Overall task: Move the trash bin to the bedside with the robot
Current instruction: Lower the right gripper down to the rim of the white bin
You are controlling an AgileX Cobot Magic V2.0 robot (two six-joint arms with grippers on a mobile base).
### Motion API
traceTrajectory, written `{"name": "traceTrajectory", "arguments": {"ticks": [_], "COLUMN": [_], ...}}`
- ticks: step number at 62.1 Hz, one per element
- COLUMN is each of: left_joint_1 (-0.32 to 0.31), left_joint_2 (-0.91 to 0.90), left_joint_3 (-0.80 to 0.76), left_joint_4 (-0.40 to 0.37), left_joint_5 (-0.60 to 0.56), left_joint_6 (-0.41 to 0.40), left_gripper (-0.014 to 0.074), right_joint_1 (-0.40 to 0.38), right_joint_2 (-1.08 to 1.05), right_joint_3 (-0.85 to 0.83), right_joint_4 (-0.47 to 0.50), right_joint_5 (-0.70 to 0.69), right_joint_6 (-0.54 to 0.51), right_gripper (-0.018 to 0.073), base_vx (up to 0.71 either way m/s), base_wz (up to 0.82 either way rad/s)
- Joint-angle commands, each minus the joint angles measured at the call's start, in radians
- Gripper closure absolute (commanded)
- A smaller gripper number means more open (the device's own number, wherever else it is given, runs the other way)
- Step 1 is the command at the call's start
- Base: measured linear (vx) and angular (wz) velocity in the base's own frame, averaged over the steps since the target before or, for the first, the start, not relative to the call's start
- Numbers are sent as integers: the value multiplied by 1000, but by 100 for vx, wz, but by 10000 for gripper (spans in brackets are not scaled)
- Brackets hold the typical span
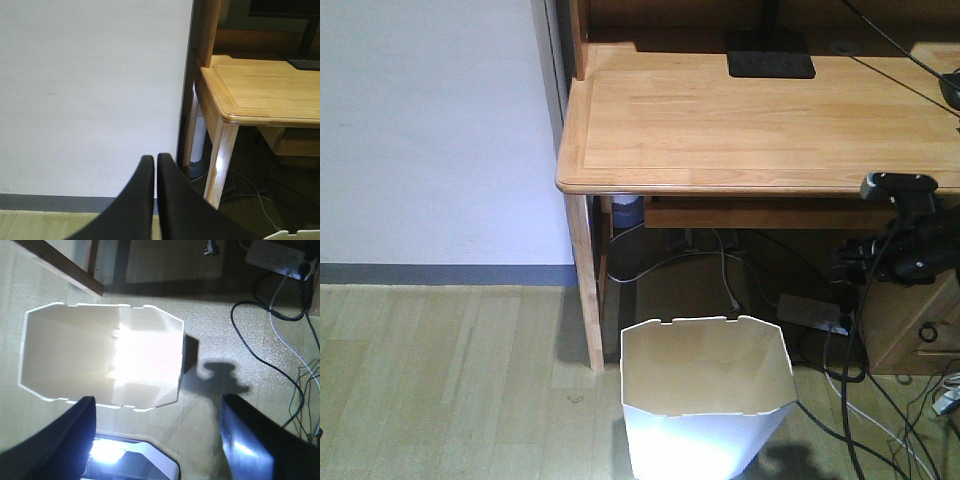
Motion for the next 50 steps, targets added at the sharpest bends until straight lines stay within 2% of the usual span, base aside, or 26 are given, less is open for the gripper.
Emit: {"name": "traceTrajectory", "arguments": {"ticks": [1, 17, 30, 50], "left_joint_1": [0, 0, 0, 0], "left_joint_2": [-14, -14, -14, -14], "left_joint_3": [19, 19, 19, 19], "left_joint_4": [-4, -4, -4, -4], "left_joint_5": [-67, -67, -67, -67], "left_joint_6": [-6, -6, -6, -6], "left_gripper": [602, 602, 602, 602], "right_joint_1": [2, 98, 90, 88], "right_joint_2": [36, 256, 454, 690], "right_joint_3": [-25, -57, -145, -334], "right_joint_4": [90, 154, 242, 248], "right_joint_5": [-98, -235, -267, -181], "right_joint_6": [-85, -278, -262, -261], "right_gripper": [48, 46, 10, -23], "base_vx": [0, 0, 0, 0], "base_wz": [0, 0, 0, 0]}}
